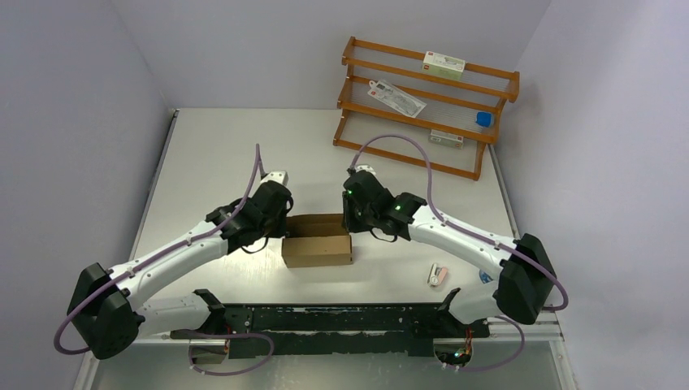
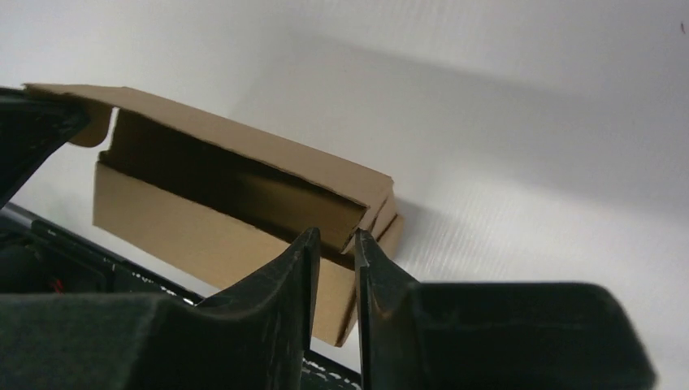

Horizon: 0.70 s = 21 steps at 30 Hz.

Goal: Fold the paper box

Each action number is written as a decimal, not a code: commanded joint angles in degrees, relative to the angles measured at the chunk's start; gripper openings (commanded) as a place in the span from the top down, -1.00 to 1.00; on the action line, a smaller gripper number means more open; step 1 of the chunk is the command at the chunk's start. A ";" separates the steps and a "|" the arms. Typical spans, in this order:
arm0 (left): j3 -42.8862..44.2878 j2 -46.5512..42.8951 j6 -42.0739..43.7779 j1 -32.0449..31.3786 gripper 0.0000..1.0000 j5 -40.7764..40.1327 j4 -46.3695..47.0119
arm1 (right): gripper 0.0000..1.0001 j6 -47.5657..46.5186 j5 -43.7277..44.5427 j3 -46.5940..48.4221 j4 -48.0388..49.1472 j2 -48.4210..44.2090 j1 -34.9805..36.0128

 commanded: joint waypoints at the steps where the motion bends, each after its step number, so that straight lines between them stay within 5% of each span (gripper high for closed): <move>1: 0.31 -0.44 -0.97 -0.70 0.90 -0.34 2.63 | 0.31 -2.85 -1.58 -1.89 5.86 -3.72 0.31; 8: 1.41 0.81 -1.09 -0.68 0.90 -0.92 1.04 | -0.15 -7.91 3.48 -7.24 6.95 -13.17 0.45; 14: 2.44 1.28 -1.16 -0.72 0.90 -0.13 0.70 | -0.14 -6.88 0.26 -9.20 4.57 -19.46 2.68; 21: 2.48 1.89 -1.25 -0.71 0.90 1.12 1.27 | -0.02 3.72 3.89 -18.24 10.28 -19.31 14.75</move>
